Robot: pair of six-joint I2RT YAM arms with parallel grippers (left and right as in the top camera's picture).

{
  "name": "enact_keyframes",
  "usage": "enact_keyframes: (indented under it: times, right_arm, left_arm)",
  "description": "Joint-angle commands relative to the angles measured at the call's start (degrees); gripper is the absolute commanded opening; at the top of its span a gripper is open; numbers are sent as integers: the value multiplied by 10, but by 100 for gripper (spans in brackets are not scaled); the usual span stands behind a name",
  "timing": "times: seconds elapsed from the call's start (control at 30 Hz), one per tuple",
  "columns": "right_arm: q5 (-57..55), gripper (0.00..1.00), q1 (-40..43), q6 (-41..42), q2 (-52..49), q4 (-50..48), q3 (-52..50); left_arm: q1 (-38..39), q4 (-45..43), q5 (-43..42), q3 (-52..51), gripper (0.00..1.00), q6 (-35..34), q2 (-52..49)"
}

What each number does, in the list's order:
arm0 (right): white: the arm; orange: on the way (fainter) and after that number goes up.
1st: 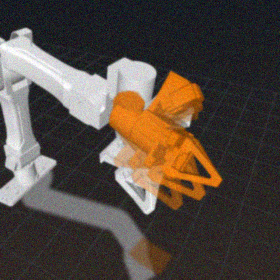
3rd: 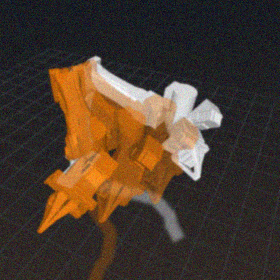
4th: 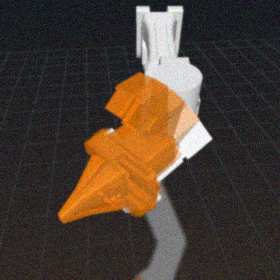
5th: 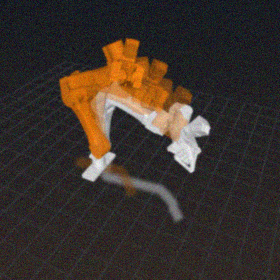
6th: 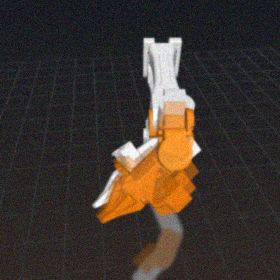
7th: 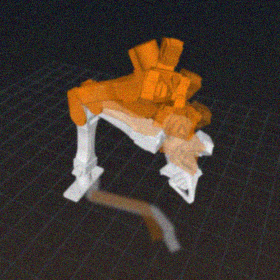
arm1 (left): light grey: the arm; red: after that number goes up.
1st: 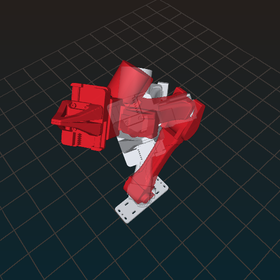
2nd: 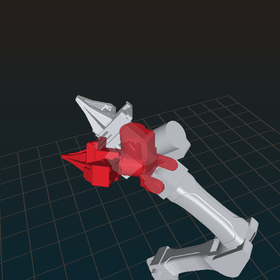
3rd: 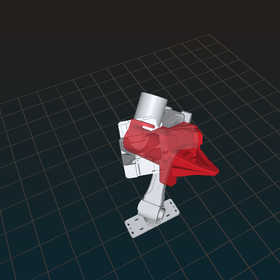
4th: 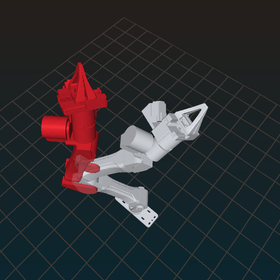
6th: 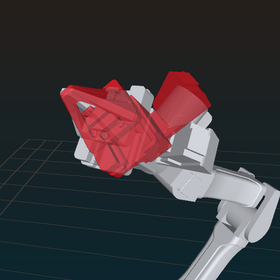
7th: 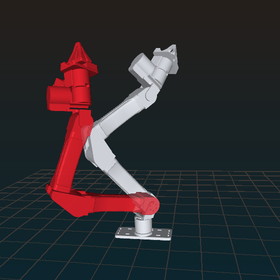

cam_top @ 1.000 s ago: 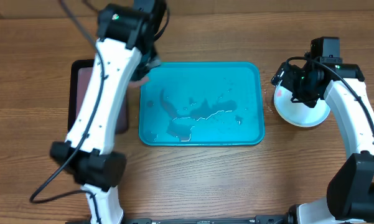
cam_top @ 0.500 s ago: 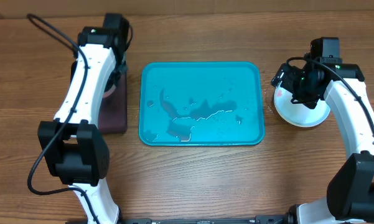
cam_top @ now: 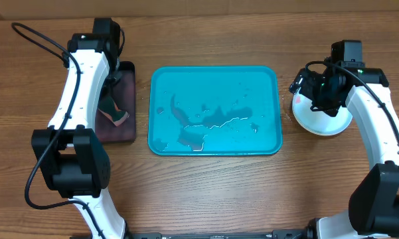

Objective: Clean dirty plates on tray and stack at the side

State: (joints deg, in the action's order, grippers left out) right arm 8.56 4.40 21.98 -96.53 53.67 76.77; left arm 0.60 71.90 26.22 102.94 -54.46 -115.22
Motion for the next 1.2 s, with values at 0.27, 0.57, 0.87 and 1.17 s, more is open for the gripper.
enact_keyframes:
  times: [0.27,0.57,0.87,1.17]
  right_arm:
    - [3,100,-27,-119,56,87,113]
    - [1,100,-35,-131,172,241,261]
    - [1,100,-35,-130,351,295,300]
    - [-38,100,-36,-148,407,316,300]
  left_arm:
    - [49,93,-60,134,30,156,78]
    - [111,92,-74,150,100,170,145]
    - [114,89,-82,148,100,170,142]
    - [114,89,-82,148,100,170,142]
